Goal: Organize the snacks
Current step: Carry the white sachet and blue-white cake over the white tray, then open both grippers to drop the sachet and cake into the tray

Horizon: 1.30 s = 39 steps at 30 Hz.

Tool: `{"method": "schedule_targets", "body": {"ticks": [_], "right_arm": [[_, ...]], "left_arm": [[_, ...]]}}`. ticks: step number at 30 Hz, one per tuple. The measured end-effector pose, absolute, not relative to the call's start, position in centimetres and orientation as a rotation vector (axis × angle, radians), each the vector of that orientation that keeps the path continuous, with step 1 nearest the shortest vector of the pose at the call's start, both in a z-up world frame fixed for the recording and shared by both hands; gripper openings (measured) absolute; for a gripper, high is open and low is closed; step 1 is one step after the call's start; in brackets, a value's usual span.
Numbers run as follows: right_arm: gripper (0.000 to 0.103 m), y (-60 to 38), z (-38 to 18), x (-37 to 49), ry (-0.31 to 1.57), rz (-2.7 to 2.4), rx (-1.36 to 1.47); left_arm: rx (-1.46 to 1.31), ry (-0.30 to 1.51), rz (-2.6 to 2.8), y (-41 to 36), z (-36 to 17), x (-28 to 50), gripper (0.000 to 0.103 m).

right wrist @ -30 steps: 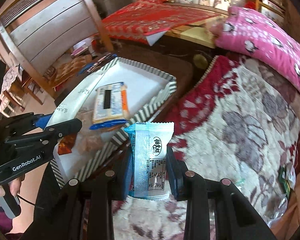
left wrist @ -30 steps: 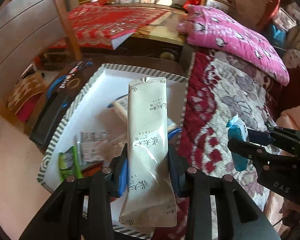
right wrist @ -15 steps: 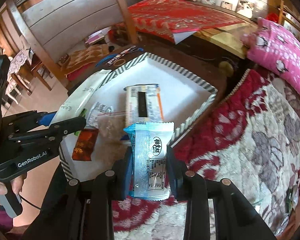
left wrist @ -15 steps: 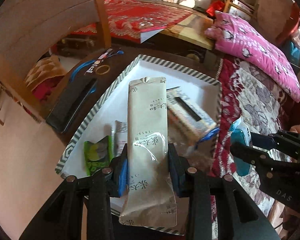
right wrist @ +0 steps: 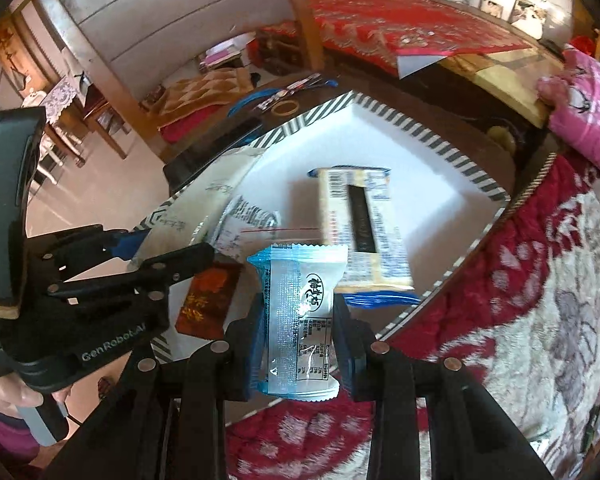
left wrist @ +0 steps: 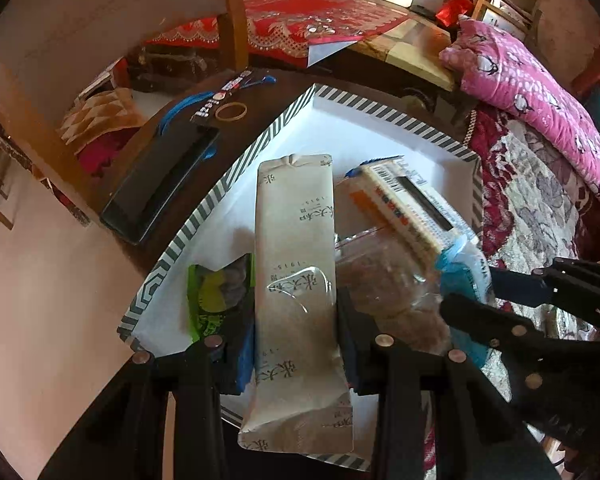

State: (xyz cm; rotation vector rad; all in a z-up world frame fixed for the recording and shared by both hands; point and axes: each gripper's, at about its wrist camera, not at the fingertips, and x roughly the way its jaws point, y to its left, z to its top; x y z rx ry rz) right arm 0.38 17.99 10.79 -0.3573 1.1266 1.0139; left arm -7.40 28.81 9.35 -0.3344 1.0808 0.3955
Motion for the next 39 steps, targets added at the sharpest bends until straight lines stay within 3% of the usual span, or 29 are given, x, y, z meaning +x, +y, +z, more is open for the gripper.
{"method": "schedule_targets", "body": {"ticks": [31,39], "right_arm": [[0.034,21.1,7.7,2.4,1.184,0.996,-0.368],[0.048,20.2,8.5,2.4,1.185,0.99,-0.323]], "left_arm": [[-0.334,1.134,0.403,29.1,7.0,-6.4,0.036],[-0.312,1.129,0.436,29.1,7.5,-6.7,0.038]]}}
